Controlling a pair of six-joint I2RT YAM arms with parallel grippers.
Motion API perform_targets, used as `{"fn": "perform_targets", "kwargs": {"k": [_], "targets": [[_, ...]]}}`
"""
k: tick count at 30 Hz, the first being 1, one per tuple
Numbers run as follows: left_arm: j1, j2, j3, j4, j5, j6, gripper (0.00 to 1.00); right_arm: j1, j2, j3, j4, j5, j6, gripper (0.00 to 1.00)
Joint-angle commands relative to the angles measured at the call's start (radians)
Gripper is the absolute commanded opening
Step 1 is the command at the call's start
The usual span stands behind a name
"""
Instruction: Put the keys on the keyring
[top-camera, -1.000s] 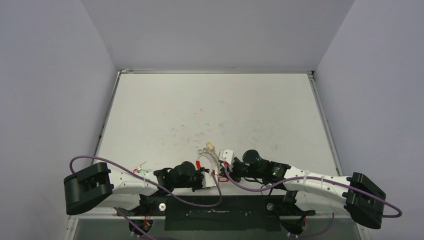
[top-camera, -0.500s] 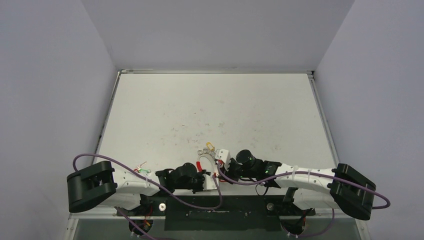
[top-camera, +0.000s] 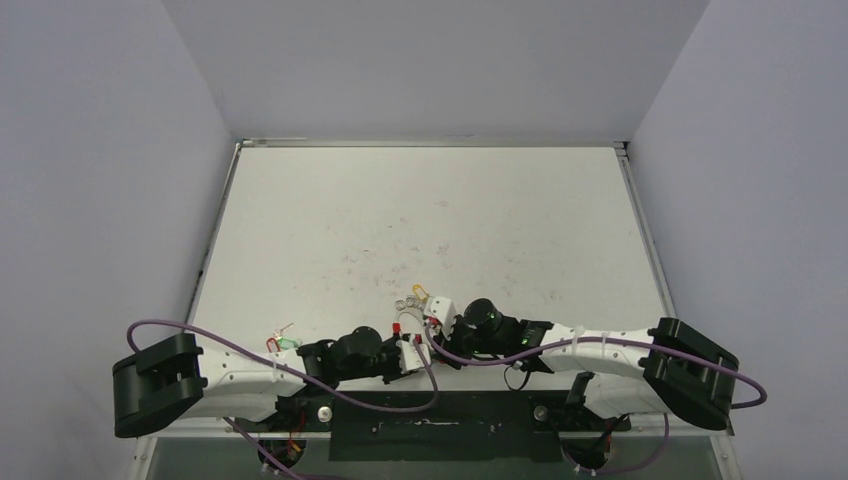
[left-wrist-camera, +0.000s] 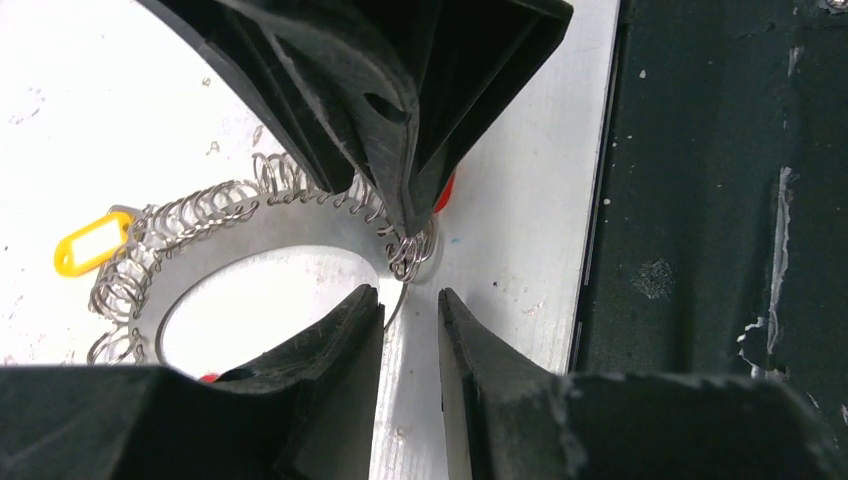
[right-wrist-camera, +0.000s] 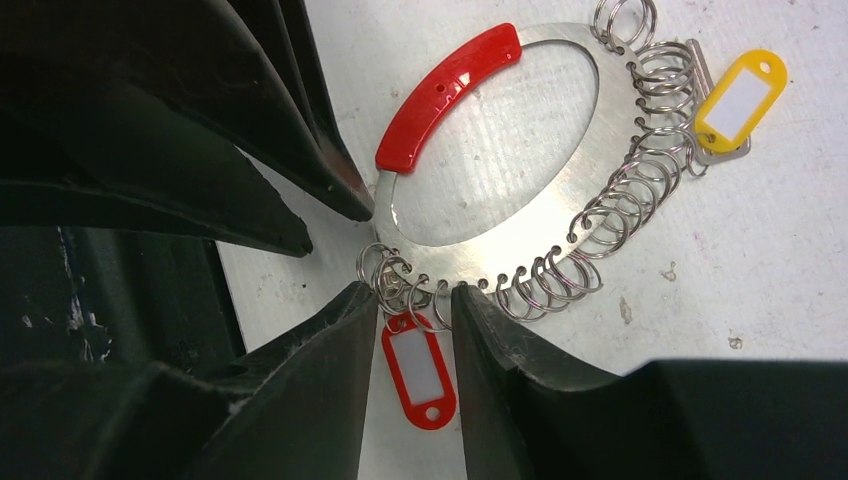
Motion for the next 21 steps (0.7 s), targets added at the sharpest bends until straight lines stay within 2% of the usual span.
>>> {"fn": "perform_targets", "kwargs": {"k": [1, 9, 21], "targets": [[-0.003, -0.051, -0.014, 0.009, -0.046, -0.047, 0.25, 0.008, 0.027, 0.053, 0.026, 0.035, -0.007, 0.35], [-0.004, -0.090, -0.029, 0.020, -0.059, -0.064, 0.25, 0.007, 0.094, 0.077, 0.004, 0.062, -0.007, 0.35], [-0.004, -0.100, -0.032, 0.007, -0.091, -0.087, 0.25, 0.008, 0.109, 0.098, 0.019, 0.079, -0.010, 0.29]]}}
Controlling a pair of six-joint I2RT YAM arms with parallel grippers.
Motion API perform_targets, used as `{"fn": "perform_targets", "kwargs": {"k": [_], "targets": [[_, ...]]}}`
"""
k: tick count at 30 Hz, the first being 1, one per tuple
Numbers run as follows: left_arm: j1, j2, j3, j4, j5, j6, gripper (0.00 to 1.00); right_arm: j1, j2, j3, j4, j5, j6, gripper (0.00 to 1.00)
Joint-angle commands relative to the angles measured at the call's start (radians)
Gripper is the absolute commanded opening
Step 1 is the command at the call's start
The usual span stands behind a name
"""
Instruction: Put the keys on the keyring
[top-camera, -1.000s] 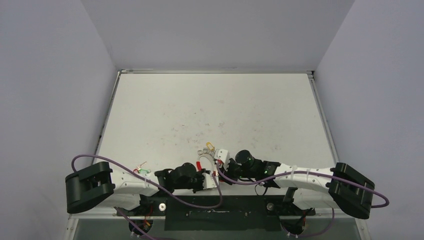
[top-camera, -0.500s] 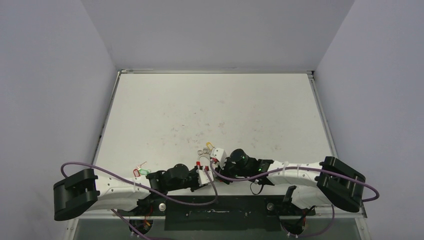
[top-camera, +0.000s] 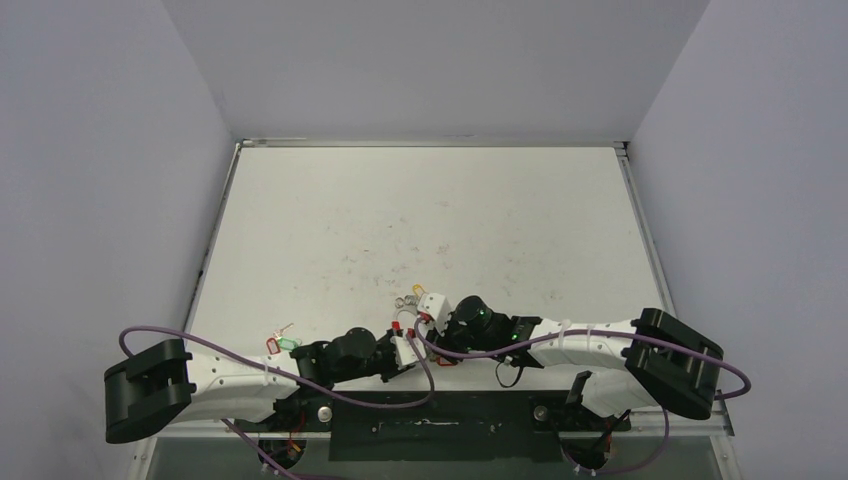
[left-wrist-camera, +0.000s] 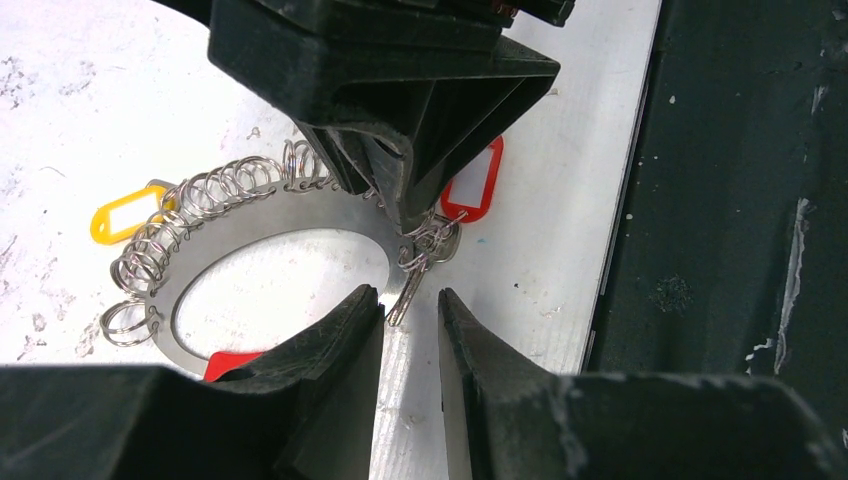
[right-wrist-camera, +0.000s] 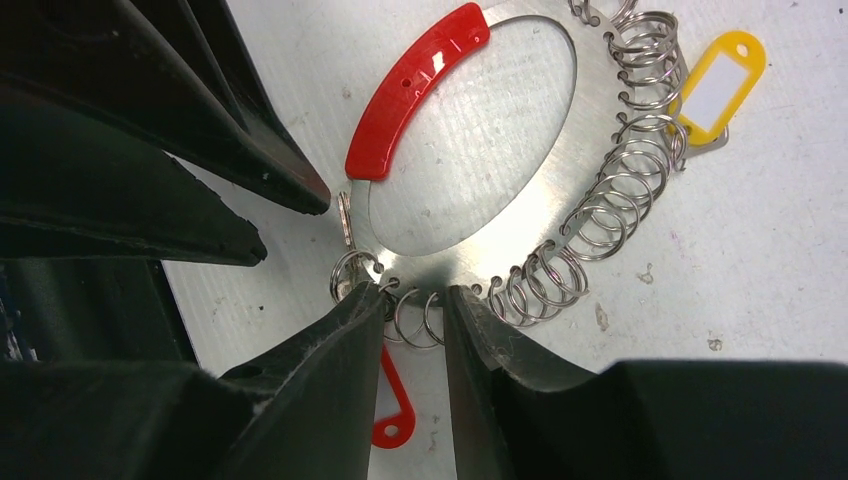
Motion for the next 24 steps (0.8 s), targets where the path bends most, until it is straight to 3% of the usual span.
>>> {"fn": "perform_targets", "kwargs": {"k": [1, 13, 17, 20, 24], "targets": [[-0.004, -0.020, -0.005, 0.019, -0.024, -0.031, 0.25, 0.007, 0.006, 0.042, 0.039, -0.007, -0.010, 0.30], [-0.004, -0.031, -0.015, 0.027, -0.038, -0.099, 0.25, -0.022, -0.113, -0.003, -0.020, -0.013, 0.015, 0.35], [-0.004, -0.027, -0.011, 0.035, -0.050, -0.105, 0.26, -0.064, -0.141, -0.037, 0.007, -0.012, 0.094, 0.39], [-0.004, -0.022, -0.002, 0.030, -0.118, -0.168, 0.26, -0.121, -0.136, -0.058, 0.048, -0.036, 0.174, 0.40], [-0.003, -0.035, 0.025, -0.032, -0.293, -0.359, 0.32, -0.190, -0.141, -0.079, 0.073, -0.037, 0.257, 0.40]]}}
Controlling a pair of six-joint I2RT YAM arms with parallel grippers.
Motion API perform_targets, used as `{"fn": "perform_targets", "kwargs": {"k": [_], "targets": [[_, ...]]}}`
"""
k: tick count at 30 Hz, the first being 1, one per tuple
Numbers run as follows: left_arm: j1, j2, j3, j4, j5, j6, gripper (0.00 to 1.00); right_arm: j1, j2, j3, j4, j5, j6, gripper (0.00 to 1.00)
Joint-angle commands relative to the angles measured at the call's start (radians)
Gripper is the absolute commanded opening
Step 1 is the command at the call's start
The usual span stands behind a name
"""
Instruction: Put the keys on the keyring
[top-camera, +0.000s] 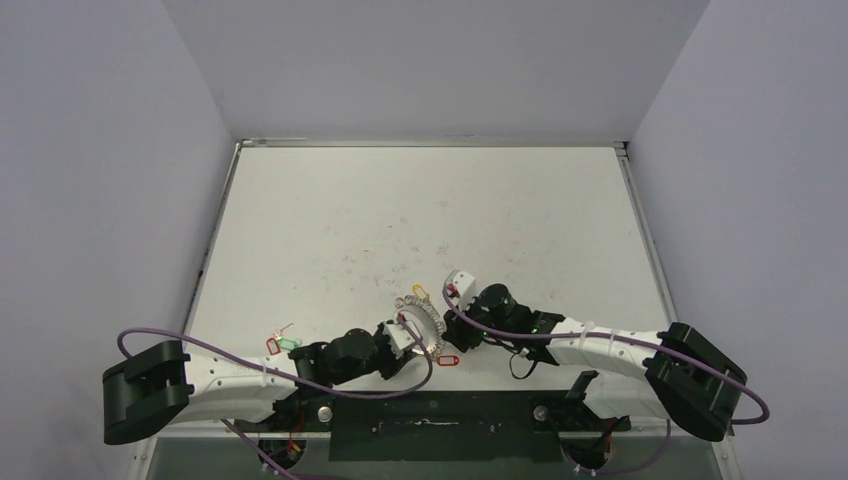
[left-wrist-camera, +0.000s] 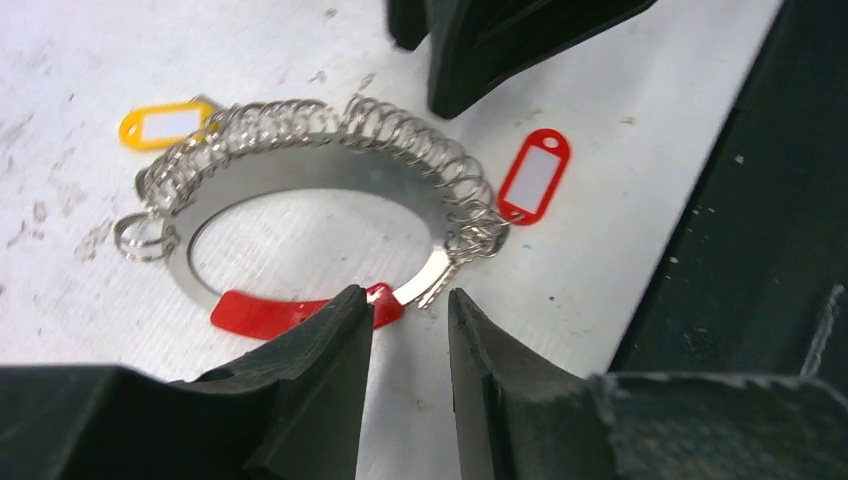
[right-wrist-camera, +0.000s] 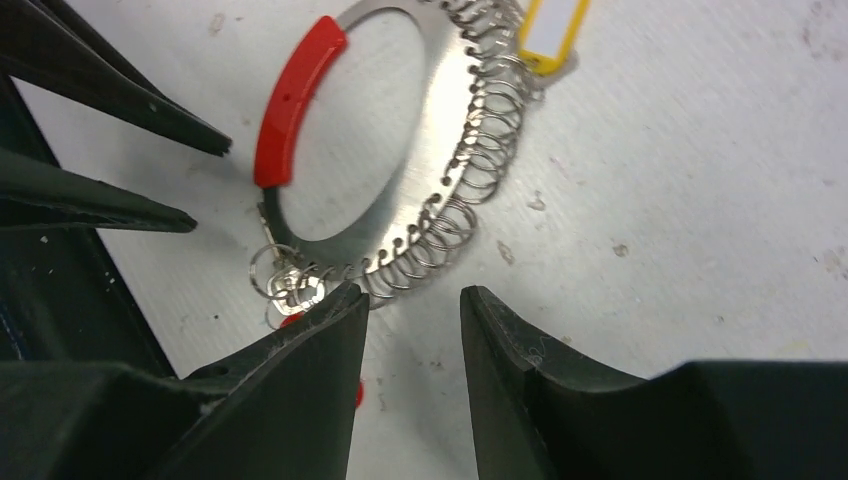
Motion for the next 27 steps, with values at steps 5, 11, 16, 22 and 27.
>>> {"fn": "perform_targets", "kwargs": {"k": [5, 11, 16, 22, 27], "targets": [[-0.001, -0.032, 0.100, -0.254, -0.386, -0.509, 0.45, -0.069, -0.048, -0.028, 0.060, 0.028, 0.129, 0.41], [0.032, 0.051, 0.211, -0.505, -0.435, -0.734, 0.57, -0.074, -0.065, -0.038, 0.065, 0.049, 0.135, 0.42], [0.173, 0.191, 0.287, -0.558, -0.332, -0.790, 0.56, -0.078, -0.109, -0.078, 0.105, 0.085, 0.155, 0.43], [0.245, 0.401, 0.417, -0.621, -0.323, -0.765, 0.51, -0.084, -0.165, -0.087, 0.071, 0.102, 0.148, 0.45], [0.248, 0.556, 0.525, -0.687, -0.335, -0.696, 0.46, -0.090, -0.179, -0.090, 0.054, 0.104, 0.150, 0.45]]}}
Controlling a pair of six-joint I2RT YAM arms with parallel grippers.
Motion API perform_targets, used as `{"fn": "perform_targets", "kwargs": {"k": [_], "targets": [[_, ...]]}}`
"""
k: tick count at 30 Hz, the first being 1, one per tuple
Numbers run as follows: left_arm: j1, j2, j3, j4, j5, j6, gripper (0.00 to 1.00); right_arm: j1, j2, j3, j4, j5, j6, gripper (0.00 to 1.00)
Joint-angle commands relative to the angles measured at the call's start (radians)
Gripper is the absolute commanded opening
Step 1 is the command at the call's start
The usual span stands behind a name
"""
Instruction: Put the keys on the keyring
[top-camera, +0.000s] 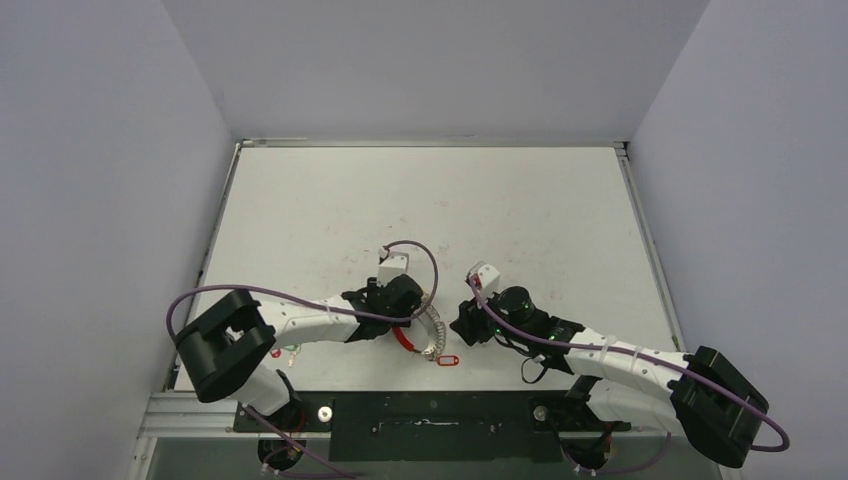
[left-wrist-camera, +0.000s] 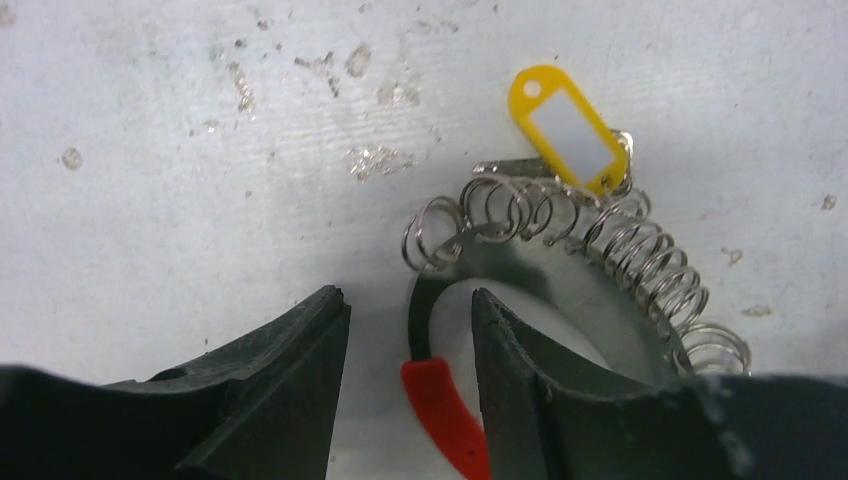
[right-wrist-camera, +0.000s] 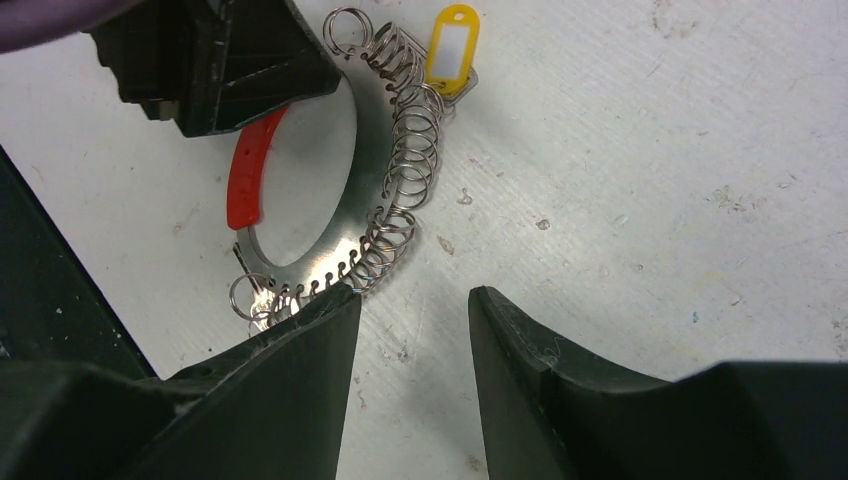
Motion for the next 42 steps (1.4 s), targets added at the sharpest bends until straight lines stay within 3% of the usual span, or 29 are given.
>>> {"fn": "perform_targets", "kwargs": {"k": [1, 7, 22, 31, 37, 42], "targets": [[0.005, 0.128, 0.074, -0.123, 0.032, 0.067, 0.42, -0.012, -0.024, 0.001, 0.020, 0.023, 0.008, 0.45], [0.004, 0.219, 0.149, -0.139, 0.024, 0.211, 0.19, -0.017, -0.033, 0.004, 0.014, 0.017, 0.009, 0.45], [-0.001, 0.399, 0.358, -0.011, -0.065, 0.575, 0.18, -0.018, -0.076, 0.010, -0.036, -0.059, -0.029, 0.46], [0.000, 0.173, 0.283, 0.018, 0.008, 0.538, 0.52, -0.007, -0.031, 0.023, 0.016, -0.148, -0.093, 0.45], [0.023, -0.026, 0.148, 0.022, 0.126, 0.368, 0.57, 0.063, 0.023, 0.075, 0.009, -0.150, -0.249, 0.44], [0.059, -0.146, 0.020, 0.072, 0.276, 0.213, 0.57, 0.182, 0.093, 0.145, -0.078, -0.045, -0.440, 0.43]]}}
